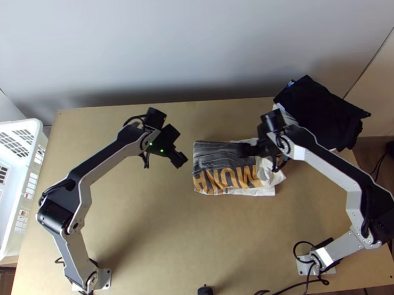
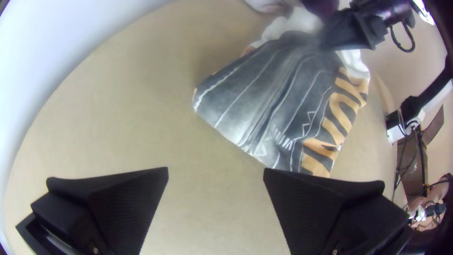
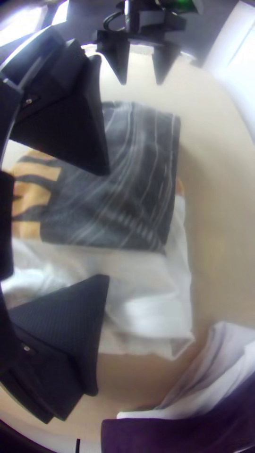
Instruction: Fold the t-shirt
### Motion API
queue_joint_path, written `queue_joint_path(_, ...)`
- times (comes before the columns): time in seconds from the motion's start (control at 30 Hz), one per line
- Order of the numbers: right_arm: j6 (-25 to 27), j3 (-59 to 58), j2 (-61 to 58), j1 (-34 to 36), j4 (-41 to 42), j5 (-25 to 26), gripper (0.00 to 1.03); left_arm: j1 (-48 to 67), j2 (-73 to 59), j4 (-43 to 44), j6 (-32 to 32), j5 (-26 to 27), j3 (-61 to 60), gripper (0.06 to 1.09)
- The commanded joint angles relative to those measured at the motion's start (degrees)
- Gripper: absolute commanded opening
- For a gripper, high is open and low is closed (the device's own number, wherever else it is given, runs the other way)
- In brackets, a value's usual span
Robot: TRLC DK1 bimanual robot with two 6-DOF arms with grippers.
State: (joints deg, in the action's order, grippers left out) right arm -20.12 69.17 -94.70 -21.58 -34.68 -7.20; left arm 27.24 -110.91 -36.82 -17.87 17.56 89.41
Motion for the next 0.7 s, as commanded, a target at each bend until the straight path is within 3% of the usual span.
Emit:
queue_joint_path(0.0,-0.27,-4.57,-0.49,5.94,0.31,5.18,0.98,-1.84,0.70,-0.01,3.37,3.53,-1.16,1.04)
queue_joint_path(0.27,-0.36,-4.65,4.70,5.76,-0.39,8.43,0.98,-4.66,-2.55,-0.01,10.40,11.97,0.24,1.04)
queue_joint_path(0.4,0.61,-3.16,7.33,4.88,-0.22,8.43,0.98,-6.41,-3.61,-0.18,15.50,19.26,1.39,1.04)
queue_joint_path(0.67,1.13,-2.90,9.35,1.98,0.14,8.34,0.98,-6.50,-5.19,0.34,19.80,32.80,1.03,1.04)
